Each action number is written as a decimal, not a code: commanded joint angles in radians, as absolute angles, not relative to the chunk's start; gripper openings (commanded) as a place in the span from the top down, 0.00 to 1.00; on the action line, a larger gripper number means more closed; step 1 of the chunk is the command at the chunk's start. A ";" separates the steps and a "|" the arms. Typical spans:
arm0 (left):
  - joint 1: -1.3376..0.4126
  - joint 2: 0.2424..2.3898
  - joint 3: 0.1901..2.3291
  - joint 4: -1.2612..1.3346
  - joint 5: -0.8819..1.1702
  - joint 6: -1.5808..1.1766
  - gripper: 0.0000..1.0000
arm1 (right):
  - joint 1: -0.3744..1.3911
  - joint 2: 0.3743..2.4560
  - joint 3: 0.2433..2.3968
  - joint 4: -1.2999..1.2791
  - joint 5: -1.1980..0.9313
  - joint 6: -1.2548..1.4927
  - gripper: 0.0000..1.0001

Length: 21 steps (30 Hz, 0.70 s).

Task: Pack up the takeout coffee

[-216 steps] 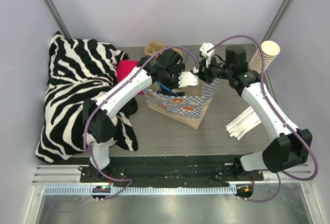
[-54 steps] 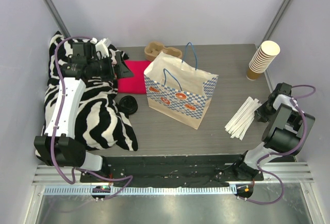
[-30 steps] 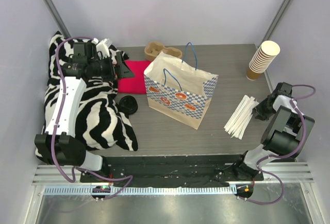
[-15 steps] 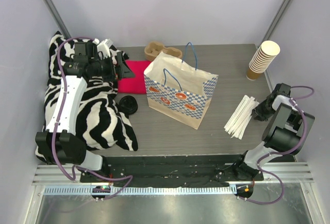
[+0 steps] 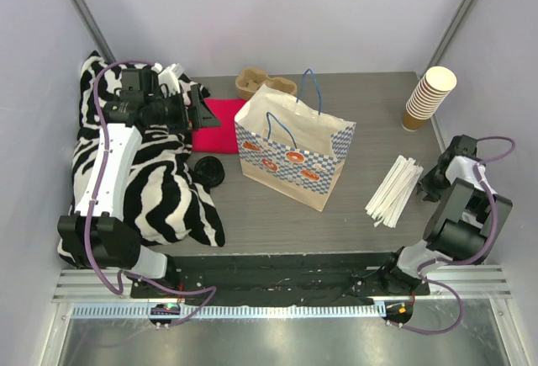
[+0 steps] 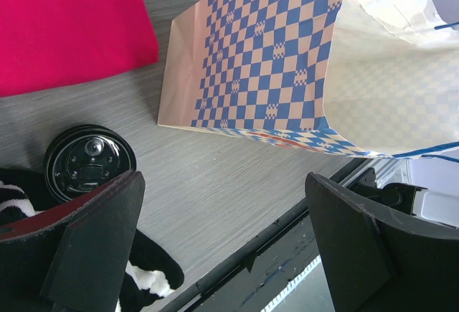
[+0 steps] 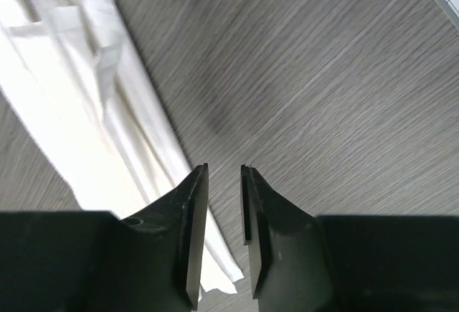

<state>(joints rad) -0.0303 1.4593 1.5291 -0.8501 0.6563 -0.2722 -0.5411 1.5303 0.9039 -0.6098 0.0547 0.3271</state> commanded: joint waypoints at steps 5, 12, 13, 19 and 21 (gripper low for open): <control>-0.028 1.453 1.542 -0.831 0.692 -0.264 0.01 | -0.543 1.450 0.917 -0.568 -0.109 0.316 0.60; -0.026 1.459 1.546 -0.833 0.692 -0.268 0.00 | -0.543 1.491 0.920 -0.534 -0.106 0.341 0.61; -0.028 1.459 1.546 -0.830 0.692 -0.267 0.00 | -0.543 1.503 0.919 -0.531 -0.103 0.339 0.61; -0.028 1.460 1.548 -0.830 0.690 -0.267 0.00 | -0.543 1.549 0.896 -0.483 -0.083 0.339 0.63; -0.028 1.460 1.545 -0.830 0.689 -0.265 0.00 | -0.543 1.562 0.882 -0.456 -0.084 0.345 0.64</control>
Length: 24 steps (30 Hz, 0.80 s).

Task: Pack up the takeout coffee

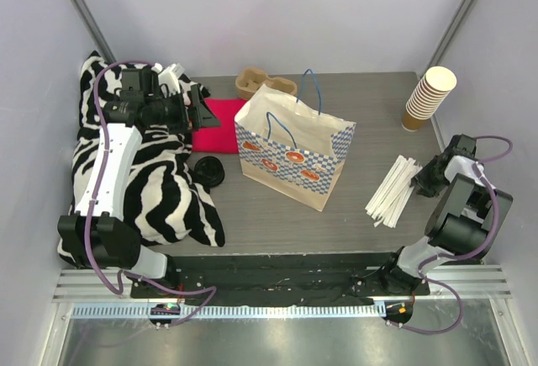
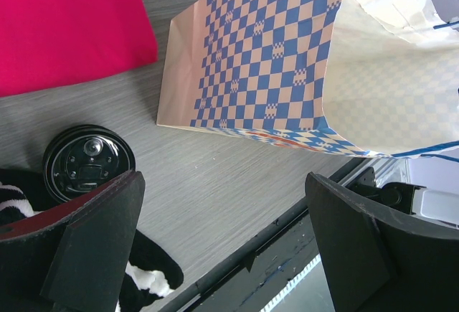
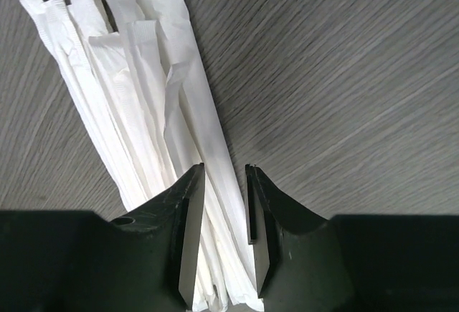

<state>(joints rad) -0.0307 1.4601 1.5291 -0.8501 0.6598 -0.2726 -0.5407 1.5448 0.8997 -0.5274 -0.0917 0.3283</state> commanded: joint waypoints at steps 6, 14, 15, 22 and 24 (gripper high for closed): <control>-0.028 1.459 1.545 -0.836 0.686 -0.259 0.00 | -0.545 1.594 0.862 -0.439 -0.045 0.336 0.68; -0.028 1.463 1.549 -0.842 0.686 -0.245 0.00 | -0.545 1.534 0.870 -0.540 0.049 0.302 0.78; -0.028 1.462 1.549 -0.844 0.686 -0.244 0.00 | -0.548 1.528 0.876 -0.546 0.045 0.299 0.78; -0.028 1.467 1.555 -0.854 0.687 -0.236 0.00 | -0.549 1.591 0.893 -0.565 0.044 0.298 0.71; -0.028 1.468 1.559 -0.857 0.687 -0.232 0.00 | -0.549 1.603 0.896 -0.560 0.046 0.298 0.71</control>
<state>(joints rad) -0.0307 1.4651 1.5291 -0.8513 0.6598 -0.2523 -0.5434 1.5761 0.8730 -0.5472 0.0181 0.3077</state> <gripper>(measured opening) 0.995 0.287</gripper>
